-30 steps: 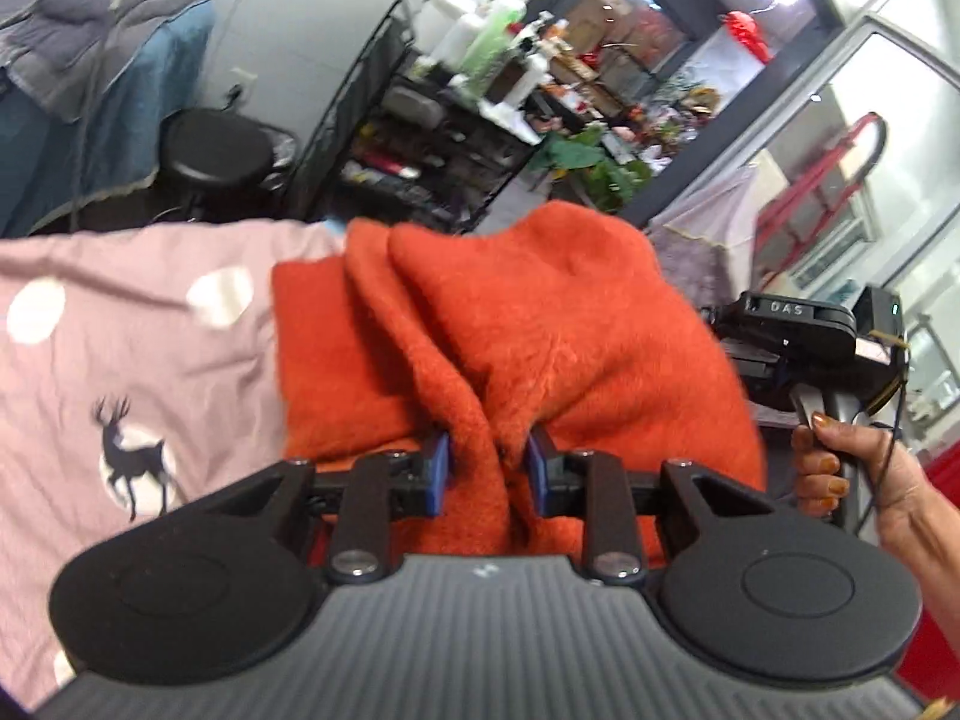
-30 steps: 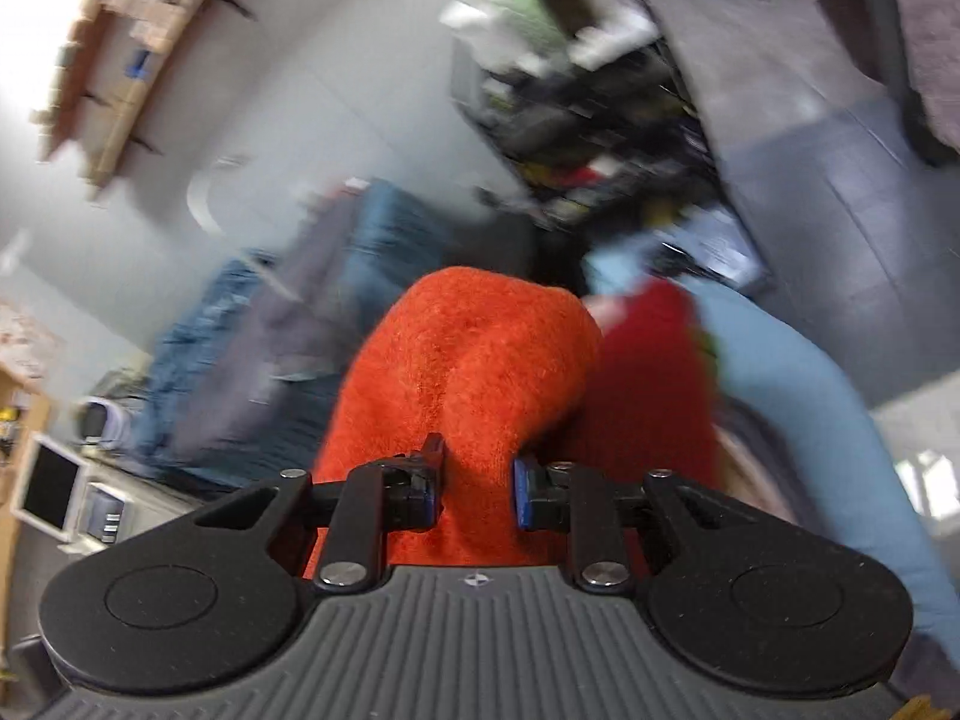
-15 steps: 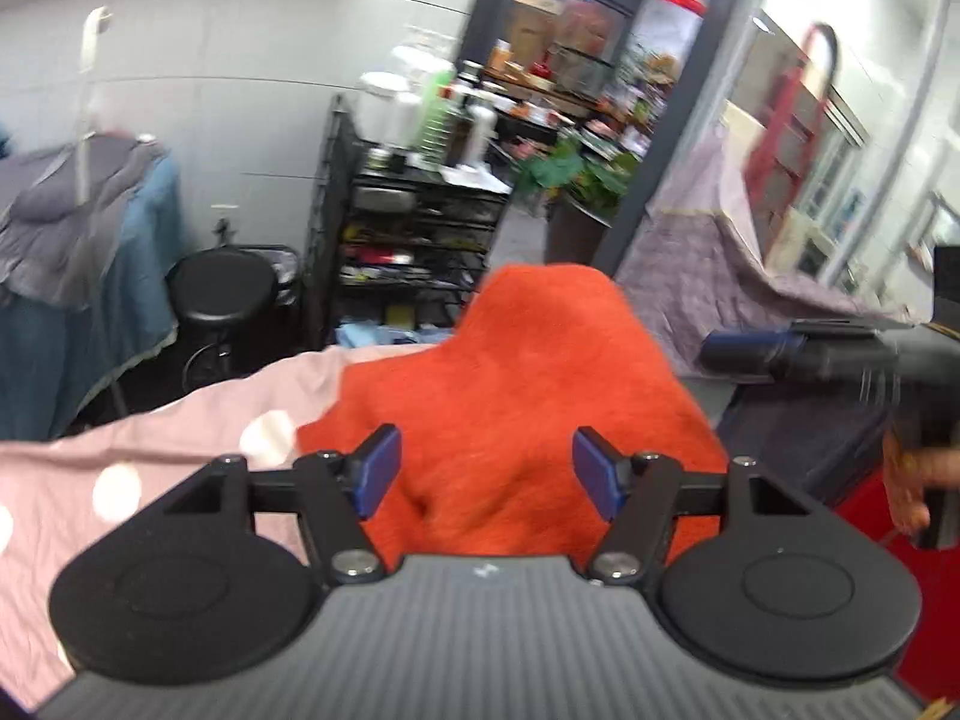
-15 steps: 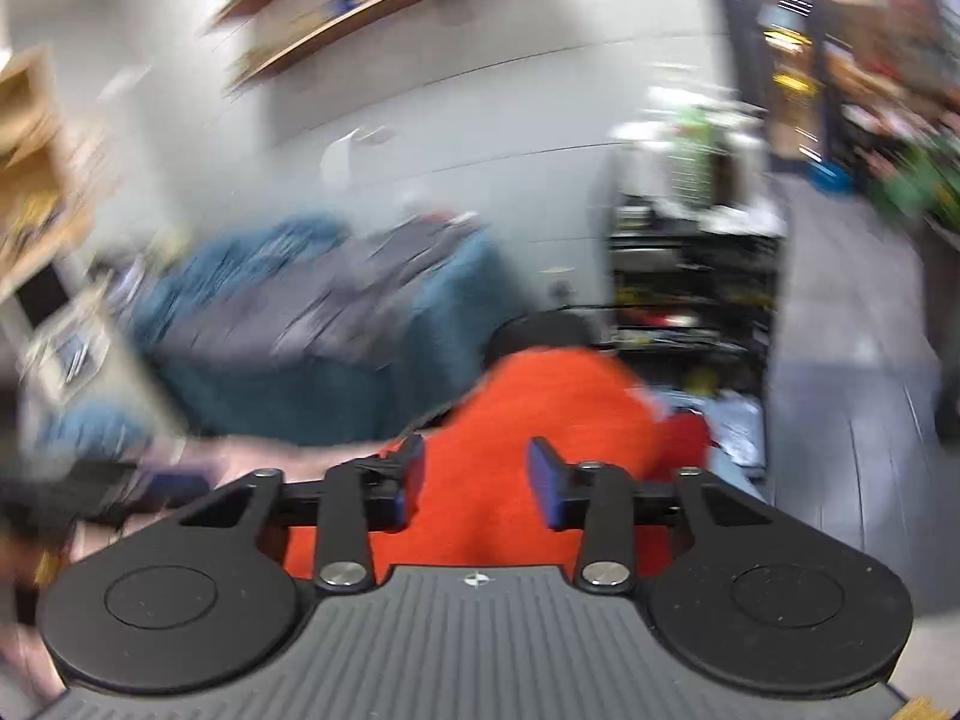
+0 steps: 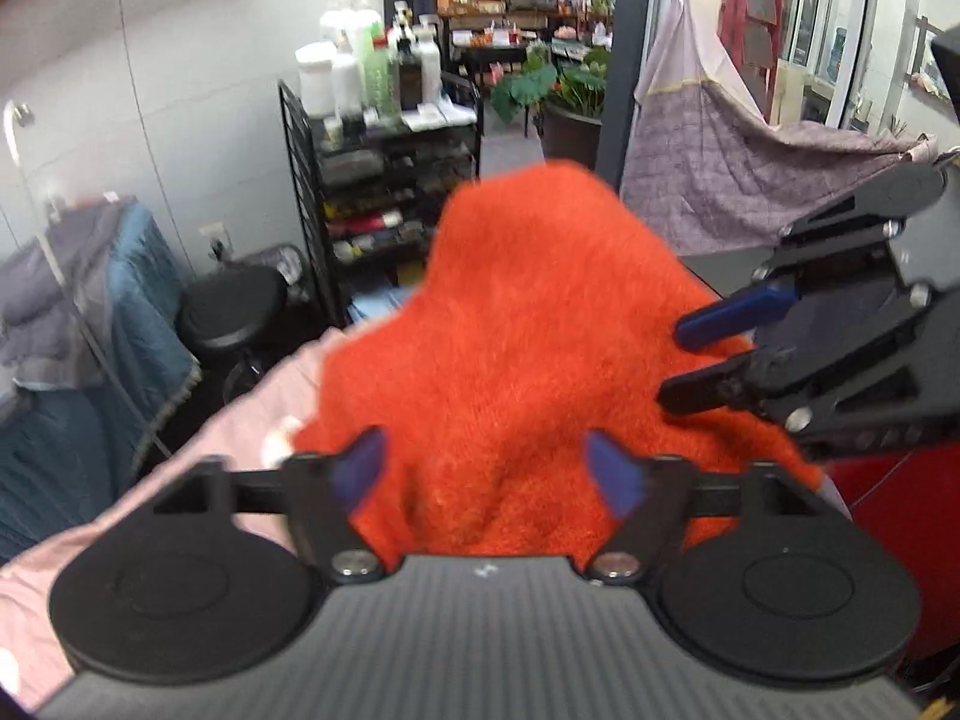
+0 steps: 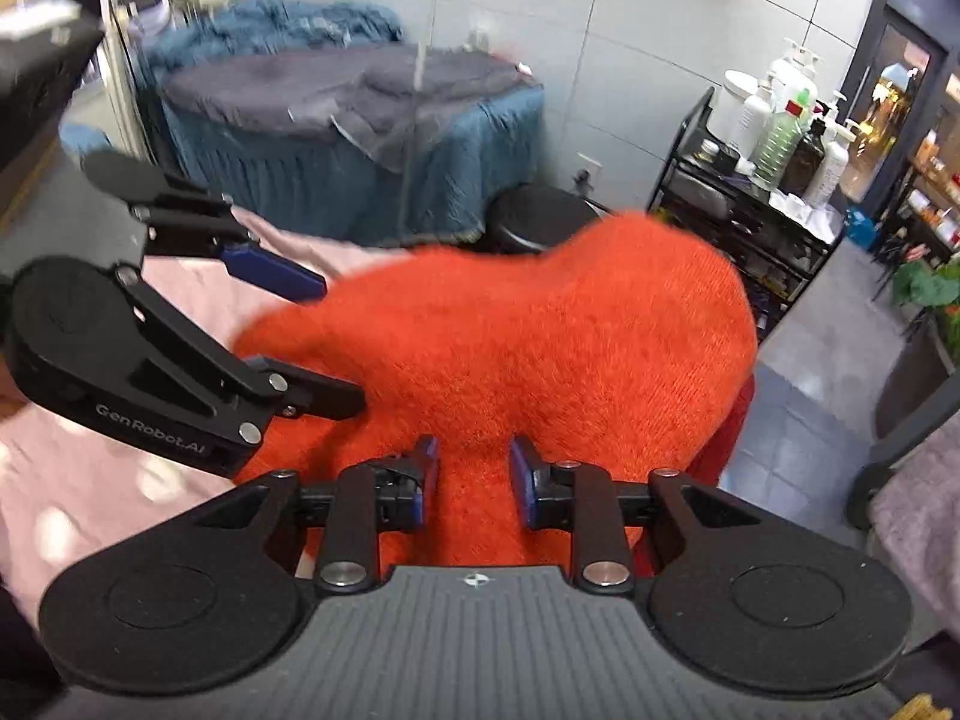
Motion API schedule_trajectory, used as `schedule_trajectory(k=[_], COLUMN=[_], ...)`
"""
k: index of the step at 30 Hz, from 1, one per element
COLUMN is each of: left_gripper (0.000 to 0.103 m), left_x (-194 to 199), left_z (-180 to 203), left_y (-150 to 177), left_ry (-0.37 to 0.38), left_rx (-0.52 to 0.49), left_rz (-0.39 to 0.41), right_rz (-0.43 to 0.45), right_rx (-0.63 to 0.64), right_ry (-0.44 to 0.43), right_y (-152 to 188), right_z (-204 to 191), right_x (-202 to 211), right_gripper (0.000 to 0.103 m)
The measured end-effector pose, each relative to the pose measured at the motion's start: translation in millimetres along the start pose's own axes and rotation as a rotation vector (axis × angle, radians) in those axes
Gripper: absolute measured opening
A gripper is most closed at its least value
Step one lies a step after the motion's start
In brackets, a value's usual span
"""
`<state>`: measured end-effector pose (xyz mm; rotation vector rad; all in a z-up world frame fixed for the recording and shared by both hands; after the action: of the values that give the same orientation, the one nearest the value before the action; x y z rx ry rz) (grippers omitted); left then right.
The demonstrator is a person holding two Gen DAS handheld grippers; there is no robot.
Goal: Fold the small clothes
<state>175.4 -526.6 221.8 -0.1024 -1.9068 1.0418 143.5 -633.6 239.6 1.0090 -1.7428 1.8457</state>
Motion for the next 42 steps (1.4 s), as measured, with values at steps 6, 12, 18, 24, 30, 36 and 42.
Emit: schedule_trajectory(k=[6,12,18,24,30,36,42], left_gripper=[0.103,0.103,0.103,0.103,0.103,0.103,0.103], left_x=[44,56,56,55,58,52,50], left_z=[5,7,18,18,19,12,8], left_y=[-20,-26,-26,-26,-27,-26,-24], left_ry=[-0.074,-0.065,-0.102,-0.104,-0.120,-0.126,-0.127], left_rx=[-0.123,-0.089,-0.126,-0.143,-0.145,-0.123,-0.117], left_rz=[-0.061,-0.129,-0.143,-0.098,-0.103,-0.178,-0.190], right_rz=[-0.060,-0.128,-0.144,-0.155,-0.160,-0.165,-0.174], right_rx=[-0.062,-0.008,0.025,0.051,0.041,0.045,0.059], right_ry=[-0.031,0.013,0.014,0.050,0.051,0.056,0.061], right_y=[-21,-17,-14,-11,-11,-13,-13], right_z=[-2,-12,-19,-21,-18,-18,-20], right_x=[26,28,26,26,26,25,24], right_gripper=[0.103,0.103,0.103,0.103,0.103,0.103,0.103])
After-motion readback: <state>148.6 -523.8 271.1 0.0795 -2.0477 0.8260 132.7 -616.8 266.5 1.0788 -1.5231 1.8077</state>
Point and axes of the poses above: each gripper's, at about its wrist camera, not at the fingertips, and x roughly against the way its jaws point, z to its right, y to its underside, the point moved 6 cm from there along -x, roughly the way its jaws point, and after that the axes turned 11 degrees about -x, right-handed, at the moved point
